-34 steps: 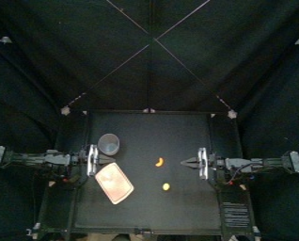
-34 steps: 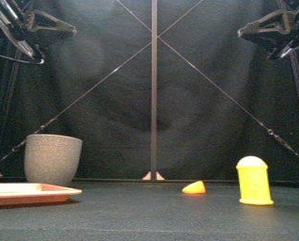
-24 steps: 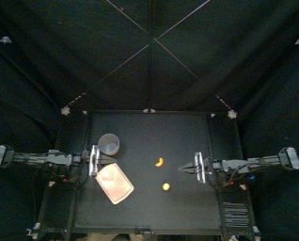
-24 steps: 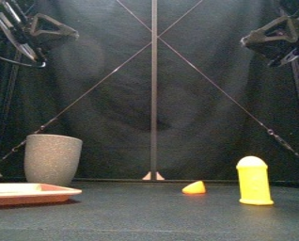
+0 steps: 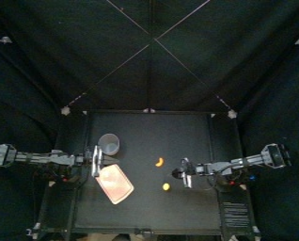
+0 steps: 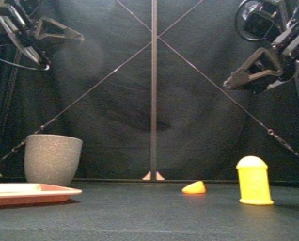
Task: Pick the yellow can then place it on the pink plate
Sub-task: Pick the yellow can
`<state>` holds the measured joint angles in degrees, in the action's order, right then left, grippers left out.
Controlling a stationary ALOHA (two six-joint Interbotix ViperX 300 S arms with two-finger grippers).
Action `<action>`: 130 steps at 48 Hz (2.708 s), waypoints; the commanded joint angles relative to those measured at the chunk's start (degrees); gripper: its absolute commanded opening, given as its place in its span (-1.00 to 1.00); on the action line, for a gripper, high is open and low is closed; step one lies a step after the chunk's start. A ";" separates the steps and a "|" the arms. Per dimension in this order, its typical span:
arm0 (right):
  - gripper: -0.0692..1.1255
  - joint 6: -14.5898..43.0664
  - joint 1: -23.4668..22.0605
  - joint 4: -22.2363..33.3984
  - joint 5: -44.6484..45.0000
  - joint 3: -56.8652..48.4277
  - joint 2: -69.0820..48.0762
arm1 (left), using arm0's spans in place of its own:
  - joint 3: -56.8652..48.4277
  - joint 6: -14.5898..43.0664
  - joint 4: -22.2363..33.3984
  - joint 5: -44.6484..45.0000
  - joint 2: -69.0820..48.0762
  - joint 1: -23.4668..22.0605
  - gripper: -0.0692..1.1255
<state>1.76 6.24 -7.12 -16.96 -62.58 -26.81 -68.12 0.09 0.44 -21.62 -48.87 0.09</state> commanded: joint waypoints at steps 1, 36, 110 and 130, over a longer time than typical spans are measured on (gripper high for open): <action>-0.26 -0.53 -0.44 -3.08 -0.62 2.64 1.49 | 0.70 0.00 -0.18 -0.53 0.18 -0.18 -0.89; 0.88 -0.26 1.58 -7.38 3.60 5.10 15.29 | 0.70 0.00 -0.18 -0.62 0.18 0.09 -0.89; 0.87 -0.18 5.89 -11.60 12.39 10.55 25.75 | -0.44 -0.09 0.18 -0.62 0.18 0.79 -0.89; 0.83 -0.18 5.71 -11.60 12.30 11.43 26.28 | -0.70 -0.18 0.18 -0.62 0.18 0.88 -0.89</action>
<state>1.67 12.04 -18.63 -4.31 -52.21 0.62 -69.70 -0.09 0.53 -21.71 -48.87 0.88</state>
